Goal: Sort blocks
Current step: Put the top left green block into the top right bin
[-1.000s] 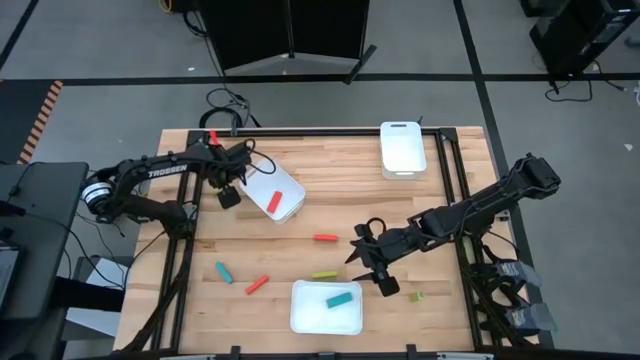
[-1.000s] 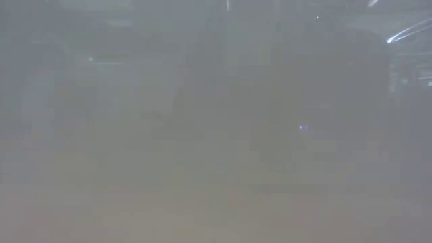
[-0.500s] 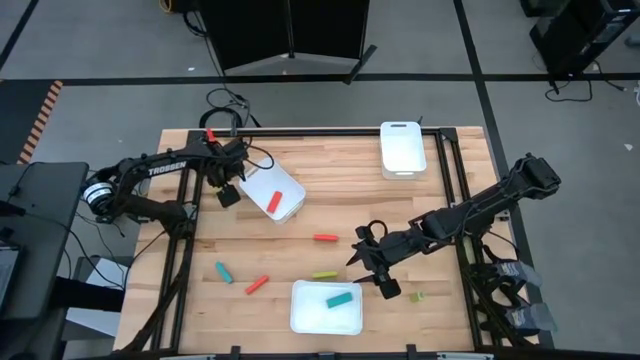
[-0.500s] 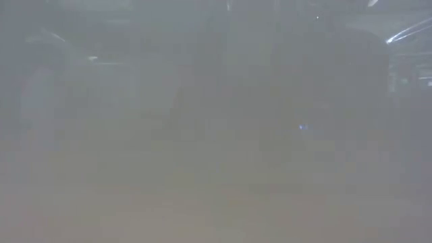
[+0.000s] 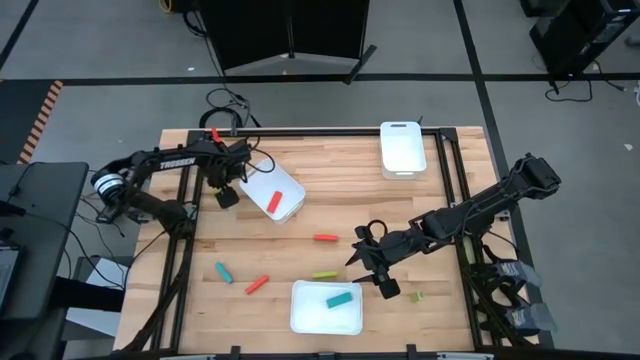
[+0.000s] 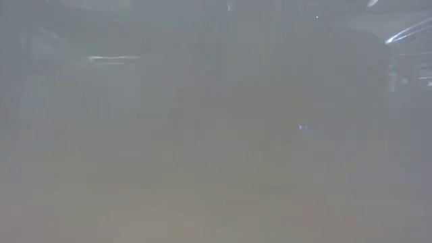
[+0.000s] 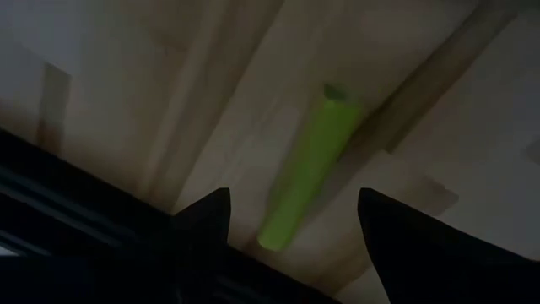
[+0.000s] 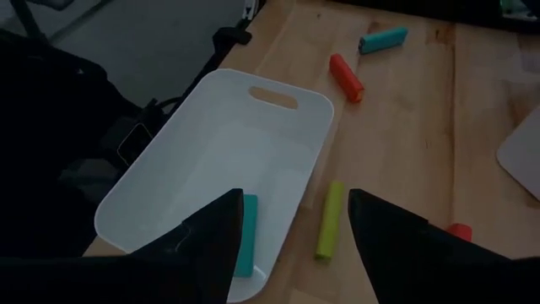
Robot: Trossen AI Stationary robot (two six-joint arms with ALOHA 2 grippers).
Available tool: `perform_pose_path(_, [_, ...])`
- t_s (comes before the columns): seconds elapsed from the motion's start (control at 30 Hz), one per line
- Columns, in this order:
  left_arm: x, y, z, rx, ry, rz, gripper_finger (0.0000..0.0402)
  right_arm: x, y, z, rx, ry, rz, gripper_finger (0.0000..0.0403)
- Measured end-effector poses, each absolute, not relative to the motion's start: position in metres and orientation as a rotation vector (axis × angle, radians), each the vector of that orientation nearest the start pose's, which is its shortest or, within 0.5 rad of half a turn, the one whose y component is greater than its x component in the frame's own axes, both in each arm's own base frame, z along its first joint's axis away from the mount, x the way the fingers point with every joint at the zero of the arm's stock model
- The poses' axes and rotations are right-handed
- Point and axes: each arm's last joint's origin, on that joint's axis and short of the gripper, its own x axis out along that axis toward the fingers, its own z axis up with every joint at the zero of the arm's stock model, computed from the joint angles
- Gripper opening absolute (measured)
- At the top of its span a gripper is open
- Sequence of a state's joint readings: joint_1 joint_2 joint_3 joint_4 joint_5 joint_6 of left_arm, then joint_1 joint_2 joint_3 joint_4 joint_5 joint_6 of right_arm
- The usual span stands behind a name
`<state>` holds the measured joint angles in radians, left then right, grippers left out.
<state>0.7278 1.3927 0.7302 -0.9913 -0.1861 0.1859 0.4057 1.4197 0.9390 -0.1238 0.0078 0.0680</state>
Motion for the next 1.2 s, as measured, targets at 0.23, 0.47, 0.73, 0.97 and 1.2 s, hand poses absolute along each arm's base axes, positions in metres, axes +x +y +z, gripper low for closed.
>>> perform_pose_path(0.23, [0.144,0.138,0.154,-0.349,1.729,0.497,0.0255,0.28,0.12,0.249,-0.067,0.607,0.367,0.0228])
perform_pose_path(0.47, [0.145,0.14,0.15,-0.345,1.744,0.483,0.0232,0.28,0.12,0.25,-0.071,0.603,0.369,0.0225])
perform_pose_path(0.73, [0.144,0.139,0.138,-0.339,1.815,0.45,0.0218,0.281,0.12,0.251,-0.074,0.591,0.37,0.0225])
perform_pose_path(0.97, [0.145,0.142,0.133,-0.357,1.838,0.446,0.0207,0.281,0.12,0.251,-0.074,0.591,0.37,0.0223])
perform_pose_path(1.2, [0.141,0.145,0.134,-0.397,1.835,0.471,0.0089,0.282,0.119,0.251,-0.072,0.586,0.368,0.0223])
